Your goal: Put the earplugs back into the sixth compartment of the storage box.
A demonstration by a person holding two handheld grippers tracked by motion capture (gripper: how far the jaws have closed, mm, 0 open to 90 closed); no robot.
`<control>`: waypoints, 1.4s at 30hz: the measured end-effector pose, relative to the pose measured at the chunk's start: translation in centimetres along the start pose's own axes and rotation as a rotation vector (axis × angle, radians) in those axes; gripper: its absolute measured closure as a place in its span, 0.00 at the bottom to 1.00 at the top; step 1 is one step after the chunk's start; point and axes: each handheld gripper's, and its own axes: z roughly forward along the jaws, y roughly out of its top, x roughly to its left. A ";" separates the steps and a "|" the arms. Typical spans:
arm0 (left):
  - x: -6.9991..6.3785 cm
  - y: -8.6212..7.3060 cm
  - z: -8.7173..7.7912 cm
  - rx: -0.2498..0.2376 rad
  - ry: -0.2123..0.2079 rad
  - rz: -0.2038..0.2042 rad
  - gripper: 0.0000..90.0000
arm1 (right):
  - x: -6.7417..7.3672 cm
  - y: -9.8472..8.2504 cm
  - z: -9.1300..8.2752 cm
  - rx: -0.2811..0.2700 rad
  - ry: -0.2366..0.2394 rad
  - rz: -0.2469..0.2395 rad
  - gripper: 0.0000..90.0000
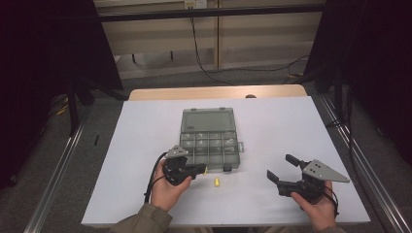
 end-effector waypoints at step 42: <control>1.9 2.6 0.8 -0.035 0.068 -0.020 0.99 | -0.1 0.0 -0.1 -0.001 -0.004 -0.002 0.11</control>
